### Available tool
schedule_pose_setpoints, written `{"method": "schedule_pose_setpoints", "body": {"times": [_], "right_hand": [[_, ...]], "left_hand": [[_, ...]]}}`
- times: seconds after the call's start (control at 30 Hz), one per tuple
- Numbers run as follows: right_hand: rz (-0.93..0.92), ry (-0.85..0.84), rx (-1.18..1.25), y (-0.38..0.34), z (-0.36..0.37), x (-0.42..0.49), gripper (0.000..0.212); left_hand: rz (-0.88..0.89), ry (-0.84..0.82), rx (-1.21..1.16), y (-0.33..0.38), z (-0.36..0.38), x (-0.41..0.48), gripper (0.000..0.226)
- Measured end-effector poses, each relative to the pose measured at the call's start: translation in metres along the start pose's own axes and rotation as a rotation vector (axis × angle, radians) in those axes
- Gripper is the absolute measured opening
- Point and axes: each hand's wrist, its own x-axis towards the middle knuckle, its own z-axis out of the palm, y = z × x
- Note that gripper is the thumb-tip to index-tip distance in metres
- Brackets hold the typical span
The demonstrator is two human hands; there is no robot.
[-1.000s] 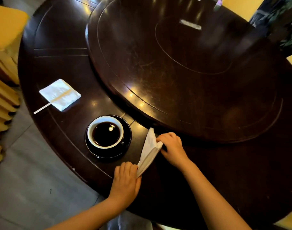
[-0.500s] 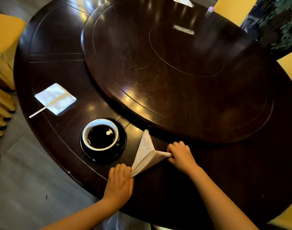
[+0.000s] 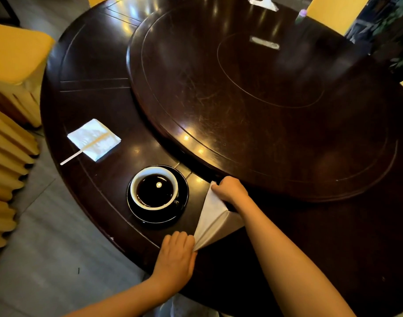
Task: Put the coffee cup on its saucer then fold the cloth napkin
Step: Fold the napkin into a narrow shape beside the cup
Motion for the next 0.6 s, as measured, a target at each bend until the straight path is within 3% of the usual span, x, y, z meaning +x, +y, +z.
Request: {"method": "schedule_pose_setpoints", "body": {"times": [0.2,0.4,0.6], "right_hand": [[0.048,0.122,0.077,-0.014,0.005,0.000,0.029],[0.049,0.098,0.129,-0.005,-0.002,-0.018,0.040],[0.046,0.376,0.403,0.029,-0.024,-0.103,0.023]], "left_hand": [[0.019,-0.026,0.021,-0.003,0.001,-0.002,0.014],[0.040,-0.021,-0.015,-0.005,-0.007,-0.001,0.016],[0.096,-0.080,-0.069,-0.006,-0.016,-0.001,0.024]]}}
